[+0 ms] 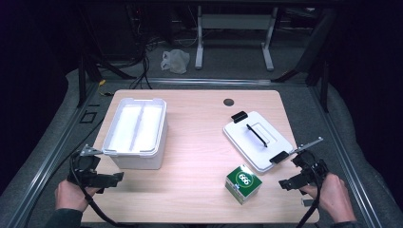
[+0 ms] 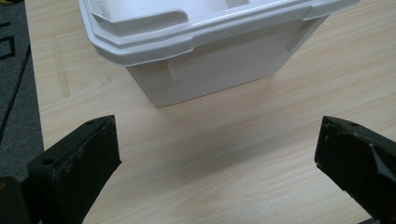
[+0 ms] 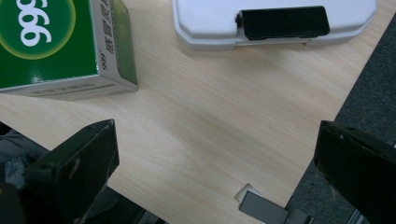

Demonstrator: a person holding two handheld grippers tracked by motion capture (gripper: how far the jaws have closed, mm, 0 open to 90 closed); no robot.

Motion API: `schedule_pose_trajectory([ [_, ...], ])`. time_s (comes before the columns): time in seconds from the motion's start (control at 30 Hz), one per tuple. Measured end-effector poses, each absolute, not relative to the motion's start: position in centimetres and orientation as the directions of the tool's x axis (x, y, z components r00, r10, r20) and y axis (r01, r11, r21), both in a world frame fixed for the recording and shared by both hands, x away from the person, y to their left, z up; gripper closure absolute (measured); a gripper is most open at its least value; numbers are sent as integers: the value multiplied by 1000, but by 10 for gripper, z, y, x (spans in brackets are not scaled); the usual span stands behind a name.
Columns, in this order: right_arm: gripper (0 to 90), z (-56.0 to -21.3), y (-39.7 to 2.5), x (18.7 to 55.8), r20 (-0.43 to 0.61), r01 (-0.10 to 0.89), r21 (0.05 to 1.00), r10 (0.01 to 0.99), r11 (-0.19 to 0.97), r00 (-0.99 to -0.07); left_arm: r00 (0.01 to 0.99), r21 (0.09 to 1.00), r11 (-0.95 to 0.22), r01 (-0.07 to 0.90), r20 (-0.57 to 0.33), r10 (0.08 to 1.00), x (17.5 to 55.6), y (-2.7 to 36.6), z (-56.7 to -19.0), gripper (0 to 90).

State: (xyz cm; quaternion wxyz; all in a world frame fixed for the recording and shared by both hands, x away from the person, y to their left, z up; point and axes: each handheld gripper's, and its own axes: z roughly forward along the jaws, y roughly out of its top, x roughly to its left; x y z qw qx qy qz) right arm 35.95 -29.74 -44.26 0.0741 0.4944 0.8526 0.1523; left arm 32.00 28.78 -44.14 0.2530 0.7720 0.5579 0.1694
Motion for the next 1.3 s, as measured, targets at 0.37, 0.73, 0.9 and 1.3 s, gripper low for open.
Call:
schedule_pose_trajectory([
  [0.37, 0, -435, -261, 366, 53, 807, 322, 842, 494, -537, 340, 550, -276, 788, -14, 940, 326, 285, -448, 0],
  [0.73, 0, -437, -208, 377, 72, 780, 308, 804, 545, -590, 334, 548, -275, 790, -8, 942, 325, 283, -449, 0],
  [0.9, 0, -446, -185, 386, 86, 774, 288, 790, 564, -608, 339, 541, -280, 793, -9, 941, 327, 282, -450, 0],
  [1.3, 0, -480, -149, 401, 47, 764, 198, 772, 614, -633, 342, 535, -286, 795, -5, 940, 329, 282, -451, 0],
])
